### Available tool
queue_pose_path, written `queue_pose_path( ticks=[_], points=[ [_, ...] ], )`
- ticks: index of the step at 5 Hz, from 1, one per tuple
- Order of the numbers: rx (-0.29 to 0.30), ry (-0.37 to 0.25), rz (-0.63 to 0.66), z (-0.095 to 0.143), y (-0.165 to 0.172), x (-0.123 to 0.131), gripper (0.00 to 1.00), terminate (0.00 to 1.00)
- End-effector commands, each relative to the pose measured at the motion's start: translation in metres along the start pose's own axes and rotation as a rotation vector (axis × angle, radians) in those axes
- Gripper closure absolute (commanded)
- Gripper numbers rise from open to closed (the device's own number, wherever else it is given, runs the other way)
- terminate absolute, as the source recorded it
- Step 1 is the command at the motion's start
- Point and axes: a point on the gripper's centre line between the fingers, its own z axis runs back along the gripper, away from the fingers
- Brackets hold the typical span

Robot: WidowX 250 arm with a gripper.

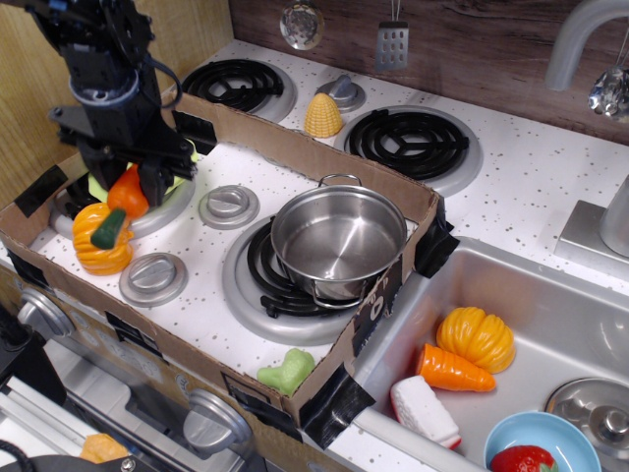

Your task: Put carrot on plate

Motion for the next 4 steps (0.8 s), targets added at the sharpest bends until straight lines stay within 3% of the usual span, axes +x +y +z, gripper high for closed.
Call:
queue_pose_path(
  ticks=[1,2,4],
  points=[
    [-0.009,-0.063,-0.305,0.009,0.01,0.073,1.0,0.0],
    [-0.003,-0.051,-0.351,0.009,0.01,0.081,1.0,0.0],
    [-0.03,-0.049,-0.245,-0.005,0.012,0.061,1.0,0.0]
  ],
)
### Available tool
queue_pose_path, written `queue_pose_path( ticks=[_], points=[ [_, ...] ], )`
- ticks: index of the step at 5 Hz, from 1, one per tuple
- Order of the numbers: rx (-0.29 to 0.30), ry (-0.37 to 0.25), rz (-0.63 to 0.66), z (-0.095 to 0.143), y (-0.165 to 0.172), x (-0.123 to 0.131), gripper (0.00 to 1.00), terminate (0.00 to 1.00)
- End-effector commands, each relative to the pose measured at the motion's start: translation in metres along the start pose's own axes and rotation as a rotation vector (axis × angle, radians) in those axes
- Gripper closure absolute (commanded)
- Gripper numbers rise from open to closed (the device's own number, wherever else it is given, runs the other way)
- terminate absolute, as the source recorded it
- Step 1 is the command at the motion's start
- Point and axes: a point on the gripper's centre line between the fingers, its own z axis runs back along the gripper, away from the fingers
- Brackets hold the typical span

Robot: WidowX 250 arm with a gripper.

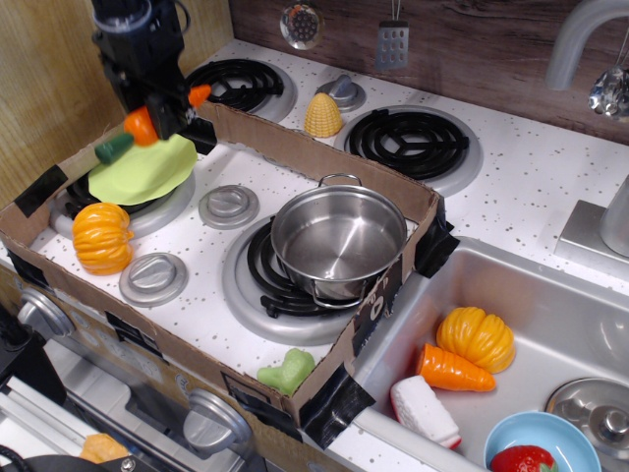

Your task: Put carrot on plate

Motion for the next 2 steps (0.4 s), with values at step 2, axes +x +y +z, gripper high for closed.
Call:
queue_pose_path(
  ticks=[2],
  points=[
    [0.023,-0.051,0.038,-0.0035,0.0098,-0.0049,1.0,0.0]
  ],
)
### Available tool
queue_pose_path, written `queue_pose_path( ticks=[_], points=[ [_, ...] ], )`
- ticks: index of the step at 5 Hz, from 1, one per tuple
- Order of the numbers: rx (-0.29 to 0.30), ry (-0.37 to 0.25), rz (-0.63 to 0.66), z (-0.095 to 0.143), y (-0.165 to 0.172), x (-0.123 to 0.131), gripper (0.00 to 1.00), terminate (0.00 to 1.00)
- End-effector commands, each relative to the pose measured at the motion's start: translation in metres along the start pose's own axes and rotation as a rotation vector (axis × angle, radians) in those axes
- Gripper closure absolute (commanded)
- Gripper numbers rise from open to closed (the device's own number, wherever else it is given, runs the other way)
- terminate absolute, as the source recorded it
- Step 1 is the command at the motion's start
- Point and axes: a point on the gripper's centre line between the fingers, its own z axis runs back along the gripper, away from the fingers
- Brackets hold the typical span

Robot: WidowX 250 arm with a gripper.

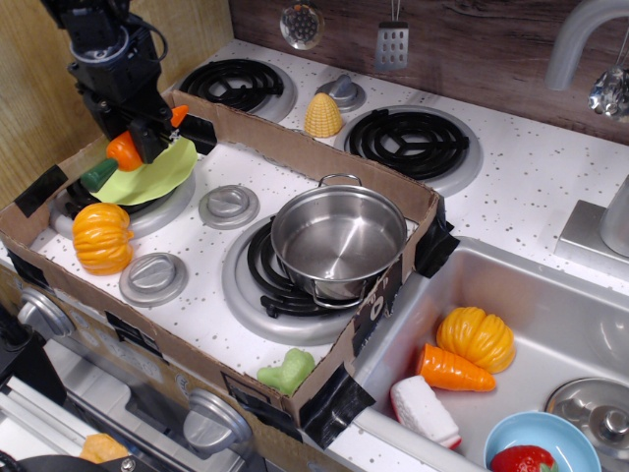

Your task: Put carrot on plate

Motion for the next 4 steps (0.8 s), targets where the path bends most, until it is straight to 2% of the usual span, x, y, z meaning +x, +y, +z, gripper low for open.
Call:
queue_pose_path(
  ticks=[1,2,3,4],
  points=[
    [0.019,-0.013,-0.078,0.006,-0.002,0.018,0.0,0.0],
    [0.059,0.024,-0.101,0.017,-0.006,0.02,0.0,0.0],
    [0.108,0.03,-0.105,0.04,-0.005,0.02,0.0,0.0],
    [0.245,0.037,-0.106,0.091,-0.018,0.03,0.0,0.0]
  ],
)
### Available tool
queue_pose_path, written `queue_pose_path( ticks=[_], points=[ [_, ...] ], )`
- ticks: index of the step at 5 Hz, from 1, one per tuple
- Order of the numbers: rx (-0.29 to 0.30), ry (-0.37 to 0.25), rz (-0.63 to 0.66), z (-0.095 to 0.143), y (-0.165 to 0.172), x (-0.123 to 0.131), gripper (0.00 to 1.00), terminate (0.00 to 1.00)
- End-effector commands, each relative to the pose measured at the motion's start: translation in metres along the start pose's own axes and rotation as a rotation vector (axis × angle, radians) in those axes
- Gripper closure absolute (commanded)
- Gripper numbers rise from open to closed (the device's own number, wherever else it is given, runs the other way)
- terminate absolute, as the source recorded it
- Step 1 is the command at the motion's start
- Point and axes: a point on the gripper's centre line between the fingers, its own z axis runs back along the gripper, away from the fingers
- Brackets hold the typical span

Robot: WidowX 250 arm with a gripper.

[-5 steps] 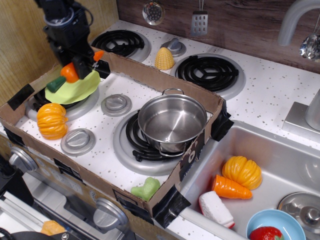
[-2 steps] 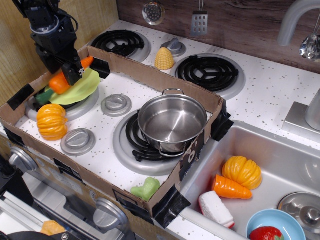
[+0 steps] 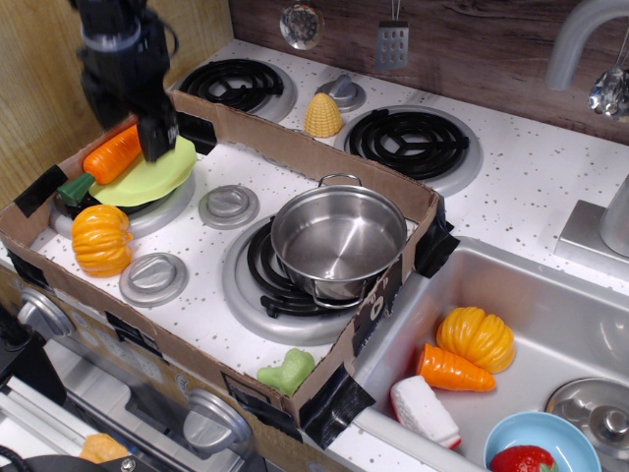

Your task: Put carrot on plate

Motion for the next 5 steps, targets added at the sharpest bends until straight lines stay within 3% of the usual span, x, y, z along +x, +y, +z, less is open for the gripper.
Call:
queue_pose_path(
  ticks=[1,2,4,5],
  points=[
    [0.199,-0.027,0.064,0.109,-0.013,0.033,0.0,0.0],
    [0.079,-0.006,0.102,0.12,-0.027,0.037,0.0,0.0],
    [0.079,-0.006,0.102,0.12,-0.027,0.037,0.0,0.0],
    [0.079,-0.006,0.102,0.12,-0.027,0.037,0.0,1.0]
  ],
)
